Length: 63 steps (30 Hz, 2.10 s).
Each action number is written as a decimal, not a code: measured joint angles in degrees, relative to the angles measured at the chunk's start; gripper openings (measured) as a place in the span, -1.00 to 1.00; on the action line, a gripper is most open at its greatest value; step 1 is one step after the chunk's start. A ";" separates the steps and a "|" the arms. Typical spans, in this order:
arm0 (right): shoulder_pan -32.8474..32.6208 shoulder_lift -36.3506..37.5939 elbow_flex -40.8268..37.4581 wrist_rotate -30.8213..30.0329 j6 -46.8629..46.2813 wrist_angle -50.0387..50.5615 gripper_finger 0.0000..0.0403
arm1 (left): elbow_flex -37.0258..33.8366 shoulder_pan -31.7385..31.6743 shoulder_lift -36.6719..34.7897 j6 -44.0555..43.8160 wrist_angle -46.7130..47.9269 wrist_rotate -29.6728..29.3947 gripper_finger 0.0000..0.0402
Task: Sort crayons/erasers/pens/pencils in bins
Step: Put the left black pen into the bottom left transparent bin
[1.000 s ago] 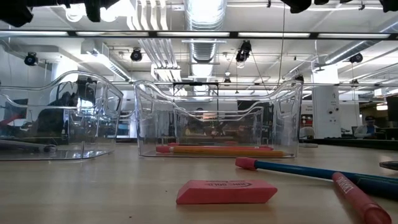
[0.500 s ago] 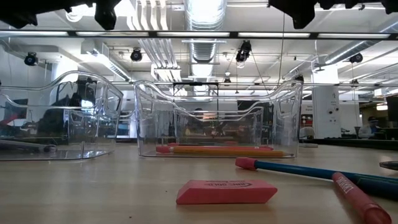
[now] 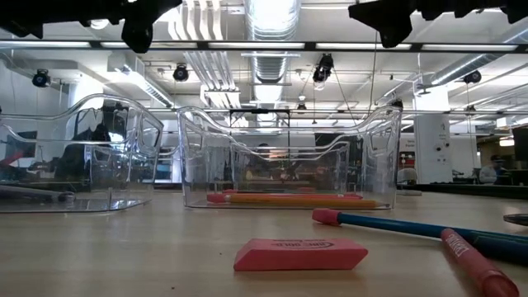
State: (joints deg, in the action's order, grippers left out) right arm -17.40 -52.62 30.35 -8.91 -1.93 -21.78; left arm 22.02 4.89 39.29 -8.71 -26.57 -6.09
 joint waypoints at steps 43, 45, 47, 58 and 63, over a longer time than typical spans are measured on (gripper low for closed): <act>-3.96 11.21 -3.72 -0.59 6.03 2.93 0.62 | -0.14 5.29 -2.42 2.00 12.66 -0.67 -0.34; -3.96 11.79 -4.32 -2.45 6.02 3.37 0.62 | -0.39 5.29 -2.93 2.14 12.63 -0.68 -0.34; -3.96 12.45 -5.21 -4.31 5.62 3.53 0.62 | -0.83 5.29 -3.46 2.16 12.66 -0.87 -0.34; -3.96 14.37 -8.71 -6.30 1.49 2.87 0.62 | -2.67 5.25 -4.95 1.55 9.85 -2.34 -0.34; -3.96 14.95 -10.97 -6.33 3.42 -1.32 0.62 | -2.69 5.27 -4.86 1.63 9.03 -2.33 -0.34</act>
State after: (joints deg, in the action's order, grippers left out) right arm -21.37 -37.67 19.37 -15.25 1.49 -23.10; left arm 19.33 10.15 34.44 -7.08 -17.54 -8.43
